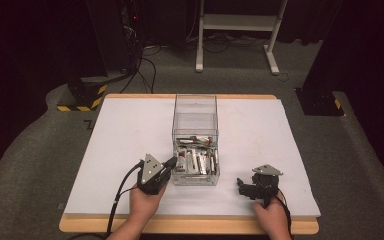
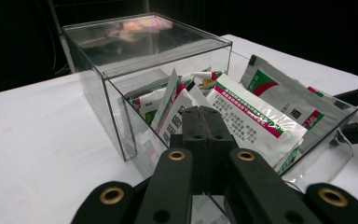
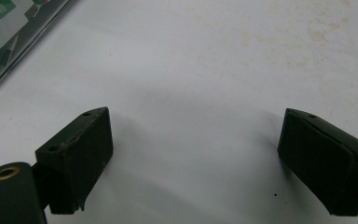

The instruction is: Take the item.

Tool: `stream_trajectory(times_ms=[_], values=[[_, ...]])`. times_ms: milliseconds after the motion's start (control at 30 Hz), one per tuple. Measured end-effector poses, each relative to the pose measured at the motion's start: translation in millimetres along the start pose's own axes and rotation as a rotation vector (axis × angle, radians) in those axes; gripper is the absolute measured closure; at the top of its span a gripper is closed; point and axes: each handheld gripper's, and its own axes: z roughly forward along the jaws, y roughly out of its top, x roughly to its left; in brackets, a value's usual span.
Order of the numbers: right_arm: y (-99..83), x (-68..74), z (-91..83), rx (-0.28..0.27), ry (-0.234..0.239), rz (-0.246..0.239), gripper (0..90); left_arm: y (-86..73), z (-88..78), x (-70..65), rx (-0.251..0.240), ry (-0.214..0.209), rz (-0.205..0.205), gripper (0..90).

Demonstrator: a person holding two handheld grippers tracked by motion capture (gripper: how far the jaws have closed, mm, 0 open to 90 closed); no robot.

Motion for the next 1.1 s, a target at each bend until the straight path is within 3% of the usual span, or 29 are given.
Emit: stream_trajectory(times_ms=[1100], values=[[-0.2, 0.7, -0.6, 0.001, -0.001, 0.001, 10.5, 21.3, -16.6, -2.9, -0.105, -0.048, -0.029, 89.9]])
